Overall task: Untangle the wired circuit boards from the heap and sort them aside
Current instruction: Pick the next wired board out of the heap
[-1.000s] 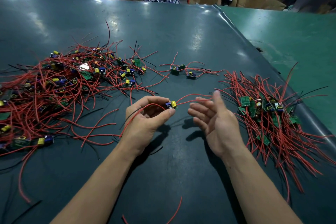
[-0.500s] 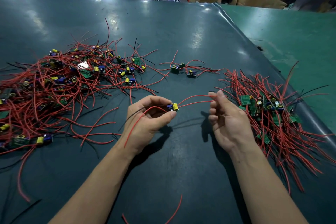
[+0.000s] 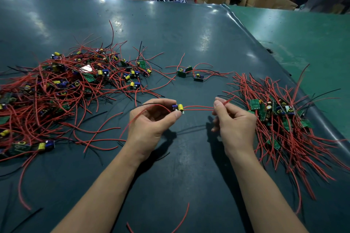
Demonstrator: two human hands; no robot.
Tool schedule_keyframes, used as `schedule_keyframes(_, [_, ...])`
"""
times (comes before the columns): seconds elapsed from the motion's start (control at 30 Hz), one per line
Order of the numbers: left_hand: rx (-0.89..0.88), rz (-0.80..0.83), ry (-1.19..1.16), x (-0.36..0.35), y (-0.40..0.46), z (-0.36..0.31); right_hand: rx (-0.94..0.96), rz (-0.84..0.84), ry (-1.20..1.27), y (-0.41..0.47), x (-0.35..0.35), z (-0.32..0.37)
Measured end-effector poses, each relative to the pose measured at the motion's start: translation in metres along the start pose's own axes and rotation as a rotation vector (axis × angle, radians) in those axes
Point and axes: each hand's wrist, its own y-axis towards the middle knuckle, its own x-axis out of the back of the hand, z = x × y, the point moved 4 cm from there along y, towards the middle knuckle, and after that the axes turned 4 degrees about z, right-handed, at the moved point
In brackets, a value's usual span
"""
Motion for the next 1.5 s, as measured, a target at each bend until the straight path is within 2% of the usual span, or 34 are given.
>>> schedule_keyframes(0.07, [-0.002, -0.029, -0.034, 0.003, 0.002, 0.001, -0.091, 0.009, 0.164, 0.002, 0.0, -0.002])
schedule_keyframes(0.23, [-0.051, -0.083, -0.121, 0.007, 0.005, -0.001, -0.189, -0.066, 0.288, 0.004, 0.005, -0.005])
schedule_keyframes(0.3, [-0.064, -0.145, -0.235, 0.013, 0.008, -0.006, -0.222, -0.079, 0.321, 0.006, 0.007, -0.006])
schedule_keyframes(0.37, [-0.038, -0.174, -0.368, 0.018, 0.01, -0.009, -0.234, -0.027, 0.309, 0.006, 0.005, -0.004])
schedule_keyframes(0.43, [0.037, -0.139, -0.415, 0.014, 0.01, -0.011, -0.246, 0.118, 0.266, 0.0, -0.005, -0.003])
schedule_keyframes(0.53, [0.161, 0.018, -0.359, -0.001, 0.003, -0.007, -0.307, 0.412, 0.294, -0.015, -0.028, -0.001])
schedule_keyframes(0.63, [0.245, 0.199, -0.194, -0.016, -0.006, -0.001, -0.302, 0.574, 0.241, -0.026, -0.038, 0.0])
schedule_keyframes(0.7, [0.264, 0.277, -0.069, -0.022, -0.011, 0.003, -0.285, 0.593, 0.221, -0.029, -0.04, 0.0])
schedule_keyframes(0.8, [0.266, 0.305, 0.017, -0.022, -0.011, 0.006, -0.304, 0.585, 0.27, -0.029, -0.038, 0.0])
schedule_keyframes(0.93, [0.245, 0.357, 0.026, -0.024, -0.012, 0.004, -0.342, 0.563, 0.328, -0.027, -0.035, 0.001])
schedule_keyframes(1.1, [0.259, 0.388, 0.013, -0.025, -0.013, 0.002, -0.412, 0.647, 0.302, -0.027, -0.033, 0.002])
schedule_keyframes(1.27, [0.286, 0.451, 0.019, -0.025, -0.016, 0.003, -0.414, 0.62, 0.429, -0.023, -0.031, 0.001])
schedule_keyframes(1.37, [0.261, 0.431, 0.02, -0.024, -0.017, 0.002, -0.336, 0.653, 0.425, -0.023, -0.032, 0.004])
schedule_keyframes(1.5, [0.263, 0.304, -0.035, -0.019, -0.013, 0.004, -0.301, 0.677, 0.449, -0.02, -0.031, 0.005])
